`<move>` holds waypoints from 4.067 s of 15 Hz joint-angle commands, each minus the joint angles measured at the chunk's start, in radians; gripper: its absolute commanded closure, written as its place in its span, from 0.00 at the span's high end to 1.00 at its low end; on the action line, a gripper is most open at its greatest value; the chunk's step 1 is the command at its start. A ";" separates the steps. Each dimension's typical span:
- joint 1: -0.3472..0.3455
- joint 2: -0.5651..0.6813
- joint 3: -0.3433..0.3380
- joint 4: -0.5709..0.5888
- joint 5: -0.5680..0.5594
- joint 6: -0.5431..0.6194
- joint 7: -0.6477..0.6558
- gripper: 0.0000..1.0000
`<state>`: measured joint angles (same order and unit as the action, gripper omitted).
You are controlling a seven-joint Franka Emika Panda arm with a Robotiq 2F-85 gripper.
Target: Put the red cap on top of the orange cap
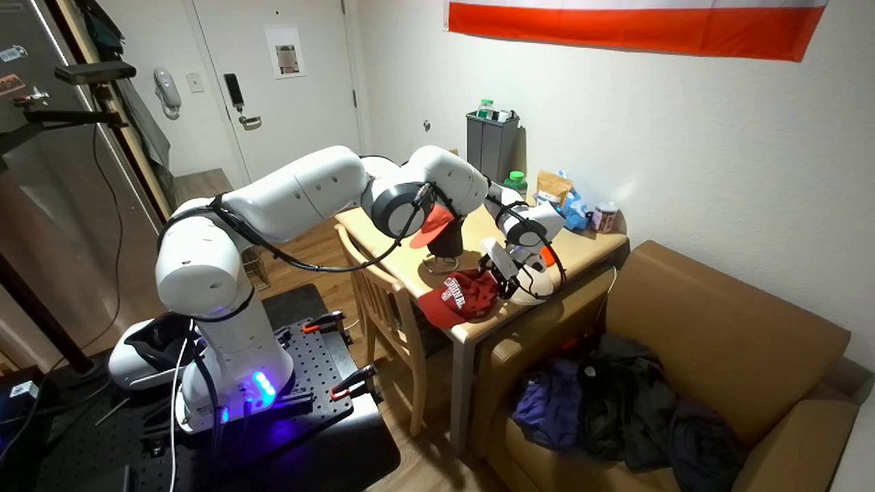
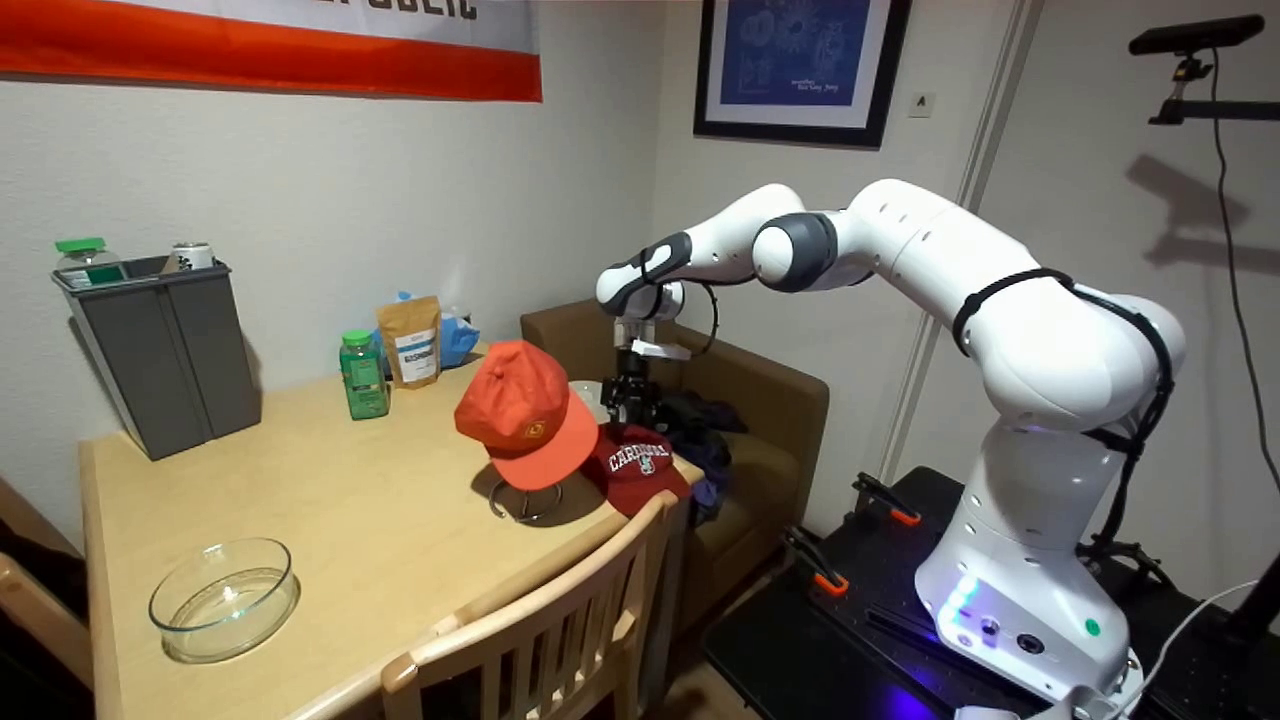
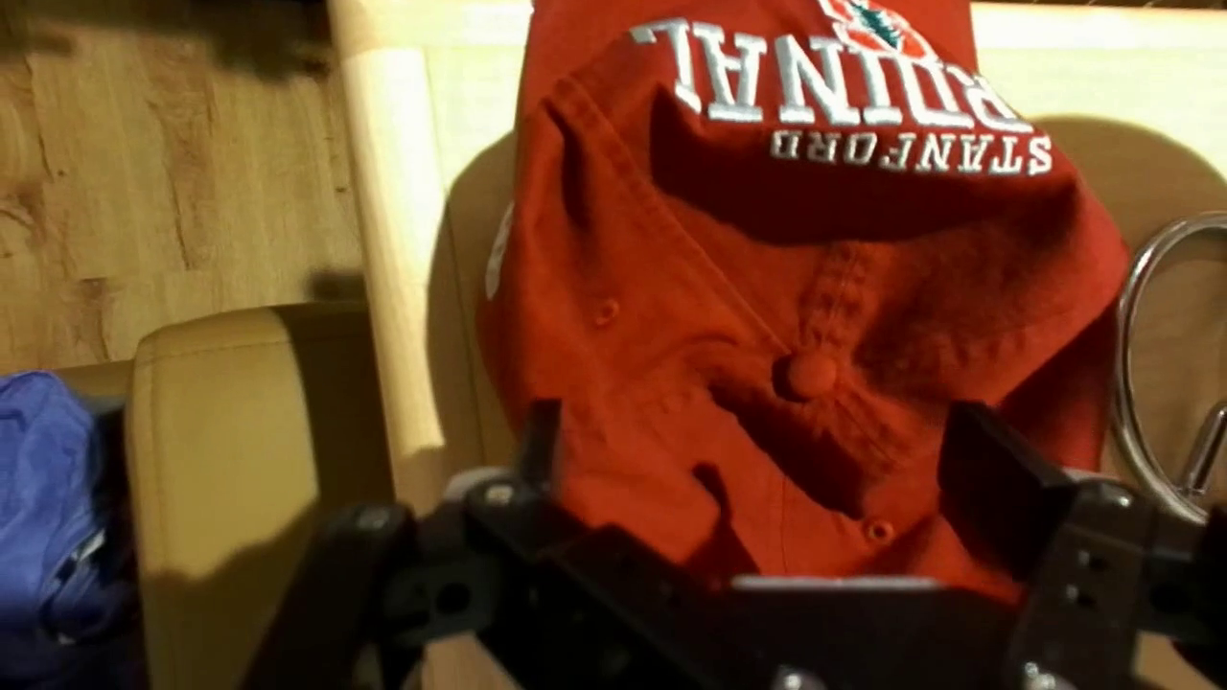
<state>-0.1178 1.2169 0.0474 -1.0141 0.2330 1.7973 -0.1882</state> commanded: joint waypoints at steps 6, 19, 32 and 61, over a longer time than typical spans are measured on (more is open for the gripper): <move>0.002 0.027 -0.008 0.085 -0.042 -0.048 0.020 1.00; -0.030 0.126 0.010 0.187 -0.050 -0.141 0.011 0.65; 0.077 0.006 -0.052 0.147 -0.117 -0.146 0.035 0.01; 0.158 -0.602 -0.029 -0.481 -0.244 -0.089 0.104 0.01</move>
<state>0.0587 0.7570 -0.0085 -1.3176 -0.0264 1.6306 -0.0709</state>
